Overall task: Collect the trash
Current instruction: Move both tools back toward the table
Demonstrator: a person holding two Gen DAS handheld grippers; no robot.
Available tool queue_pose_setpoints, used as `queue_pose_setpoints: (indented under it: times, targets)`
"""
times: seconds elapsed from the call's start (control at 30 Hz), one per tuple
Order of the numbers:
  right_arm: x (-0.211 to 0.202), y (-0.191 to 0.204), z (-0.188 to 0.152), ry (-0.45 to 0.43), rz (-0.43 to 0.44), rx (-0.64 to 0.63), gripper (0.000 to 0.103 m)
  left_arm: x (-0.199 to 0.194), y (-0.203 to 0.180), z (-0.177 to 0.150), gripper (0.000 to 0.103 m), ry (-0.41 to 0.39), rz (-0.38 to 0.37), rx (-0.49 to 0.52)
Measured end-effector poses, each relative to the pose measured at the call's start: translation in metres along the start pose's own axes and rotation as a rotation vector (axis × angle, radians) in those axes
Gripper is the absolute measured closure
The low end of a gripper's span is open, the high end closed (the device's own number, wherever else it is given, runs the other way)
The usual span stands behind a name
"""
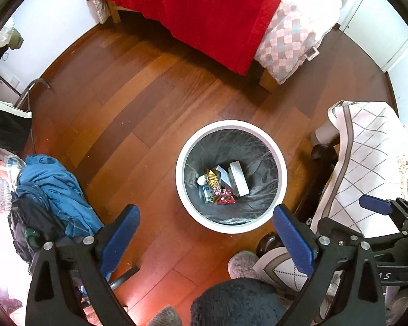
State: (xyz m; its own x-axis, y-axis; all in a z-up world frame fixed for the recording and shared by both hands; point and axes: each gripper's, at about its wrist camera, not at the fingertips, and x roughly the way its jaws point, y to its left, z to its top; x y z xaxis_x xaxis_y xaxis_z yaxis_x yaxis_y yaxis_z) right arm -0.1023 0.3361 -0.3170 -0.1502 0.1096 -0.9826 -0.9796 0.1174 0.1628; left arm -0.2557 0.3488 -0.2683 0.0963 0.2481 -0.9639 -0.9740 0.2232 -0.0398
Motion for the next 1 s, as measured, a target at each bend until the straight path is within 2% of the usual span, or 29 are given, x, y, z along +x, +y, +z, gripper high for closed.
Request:
queue_pose_setpoints:
  times: [0.43,0.5,0.6,0.7,0.8,0.87,1.0]
  targets:
    - [-0.098,-0.008,-0.047,-0.194,0.091,0.044,0.000,-0.093,-0.020,-0.033,0.003,-0.164,0.010,0.019]
    - [-0.116,-0.013,-0.058,-0.238,0.107,0.055,0.000,-0.107,-0.027,-0.040,0.003,-0.193,0.030,0.014]
    - [-0.140,-0.021,-0.078,-0.305,0.143,0.075,0.000,-0.126,-0.043,-0.053,0.003,-0.246,0.099,0.023]
    - [-0.162,-0.036,-0.103,-0.369,0.170,0.102,0.000,-0.134,-0.066,-0.066,0.003,-0.292,0.120,0.035]
    - [-0.181,-0.064,-0.136,-0.408,0.186,0.157,0.000,-0.129,-0.099,-0.080,0.003,-0.301,0.092,0.058]
    - [-0.187,-0.086,-0.157,-0.422,0.180,0.200,0.000,-0.119,-0.125,-0.088,0.003,-0.285,0.068,0.093]
    - [-0.190,-0.159,-0.212,-0.429,0.104,0.348,0.000,-0.087,-0.204,-0.106,0.003,-0.215,0.044,0.240]
